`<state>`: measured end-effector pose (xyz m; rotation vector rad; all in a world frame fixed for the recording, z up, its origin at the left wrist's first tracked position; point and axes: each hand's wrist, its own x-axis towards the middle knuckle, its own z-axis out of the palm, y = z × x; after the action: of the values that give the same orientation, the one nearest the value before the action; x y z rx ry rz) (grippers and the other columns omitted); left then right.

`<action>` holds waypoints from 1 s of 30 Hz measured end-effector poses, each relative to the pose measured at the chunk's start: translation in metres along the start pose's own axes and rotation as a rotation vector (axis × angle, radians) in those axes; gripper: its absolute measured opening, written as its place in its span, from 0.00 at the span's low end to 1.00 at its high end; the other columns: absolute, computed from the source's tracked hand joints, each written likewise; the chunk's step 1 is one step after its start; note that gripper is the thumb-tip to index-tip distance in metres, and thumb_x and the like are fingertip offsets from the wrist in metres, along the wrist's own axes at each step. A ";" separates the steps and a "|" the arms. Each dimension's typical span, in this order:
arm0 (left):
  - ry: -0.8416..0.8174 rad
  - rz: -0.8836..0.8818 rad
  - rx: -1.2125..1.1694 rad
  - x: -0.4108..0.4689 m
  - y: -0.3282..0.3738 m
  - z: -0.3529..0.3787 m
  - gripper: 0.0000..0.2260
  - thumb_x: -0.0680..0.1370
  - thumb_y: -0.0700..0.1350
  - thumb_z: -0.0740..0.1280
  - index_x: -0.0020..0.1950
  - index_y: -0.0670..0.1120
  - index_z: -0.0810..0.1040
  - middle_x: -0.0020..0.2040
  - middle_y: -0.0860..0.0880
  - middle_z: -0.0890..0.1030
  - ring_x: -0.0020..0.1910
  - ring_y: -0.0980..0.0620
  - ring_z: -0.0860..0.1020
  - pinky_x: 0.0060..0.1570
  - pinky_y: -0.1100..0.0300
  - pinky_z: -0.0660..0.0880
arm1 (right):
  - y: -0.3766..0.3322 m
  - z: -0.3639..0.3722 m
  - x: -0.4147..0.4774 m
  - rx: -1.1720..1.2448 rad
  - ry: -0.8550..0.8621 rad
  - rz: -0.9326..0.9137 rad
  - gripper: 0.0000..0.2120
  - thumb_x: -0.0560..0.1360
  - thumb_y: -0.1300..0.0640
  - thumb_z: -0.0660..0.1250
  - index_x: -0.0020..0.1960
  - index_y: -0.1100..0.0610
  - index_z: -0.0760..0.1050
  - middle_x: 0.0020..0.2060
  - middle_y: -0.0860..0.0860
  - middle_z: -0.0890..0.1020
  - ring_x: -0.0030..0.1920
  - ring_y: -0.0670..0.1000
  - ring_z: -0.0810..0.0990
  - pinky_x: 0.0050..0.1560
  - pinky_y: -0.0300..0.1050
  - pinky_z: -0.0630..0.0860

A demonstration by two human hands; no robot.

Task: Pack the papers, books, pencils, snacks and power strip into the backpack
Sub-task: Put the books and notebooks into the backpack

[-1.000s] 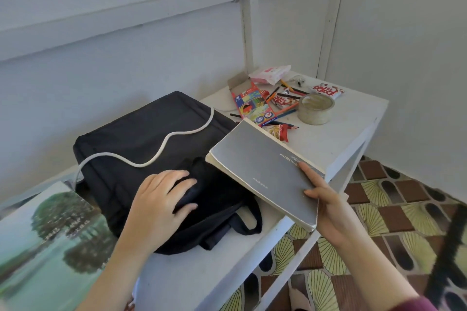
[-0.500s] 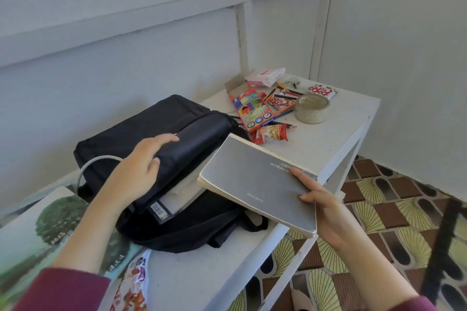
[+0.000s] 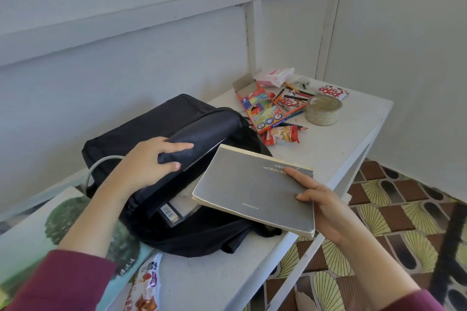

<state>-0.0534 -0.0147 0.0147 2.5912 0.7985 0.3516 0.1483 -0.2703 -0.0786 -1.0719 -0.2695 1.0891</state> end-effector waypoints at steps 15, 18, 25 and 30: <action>0.103 0.068 0.039 0.002 0.012 -0.039 0.24 0.74 0.41 0.69 0.57 0.70 0.70 0.49 0.68 0.71 0.52 0.60 0.70 0.49 0.66 0.63 | -0.019 0.104 0.066 0.021 -0.226 0.027 0.25 0.74 0.77 0.50 0.63 0.59 0.72 0.57 0.59 0.77 0.55 0.54 0.78 0.54 0.46 0.78; 0.107 0.075 0.026 0.003 0.009 -0.039 0.25 0.74 0.41 0.70 0.55 0.71 0.70 0.50 0.69 0.71 0.51 0.60 0.71 0.47 0.69 0.64 | -0.014 0.119 0.075 -0.469 -0.362 0.042 0.27 0.76 0.73 0.57 0.70 0.53 0.64 0.55 0.57 0.74 0.51 0.52 0.79 0.50 0.42 0.80; 0.136 0.072 -0.005 0.001 0.004 -0.038 0.26 0.74 0.39 0.70 0.53 0.72 0.70 0.49 0.68 0.73 0.47 0.76 0.69 0.42 0.80 0.64 | 0.014 0.131 0.098 -1.494 0.035 -0.541 0.16 0.77 0.55 0.63 0.65 0.53 0.71 0.53 0.53 0.78 0.52 0.51 0.78 0.48 0.42 0.76; 0.139 0.069 -0.007 0.004 0.002 -0.039 0.28 0.73 0.39 0.70 0.50 0.76 0.71 0.49 0.68 0.73 0.49 0.76 0.69 0.44 0.80 0.64 | 0.035 0.116 0.106 -1.794 -0.196 -0.864 0.21 0.77 0.45 0.56 0.68 0.49 0.70 0.67 0.57 0.72 0.67 0.60 0.69 0.66 0.60 0.64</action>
<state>-0.0630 -0.0020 0.0508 2.6147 0.7534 0.5594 0.1041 -0.1157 -0.0803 -2.0112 -1.8872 -0.1294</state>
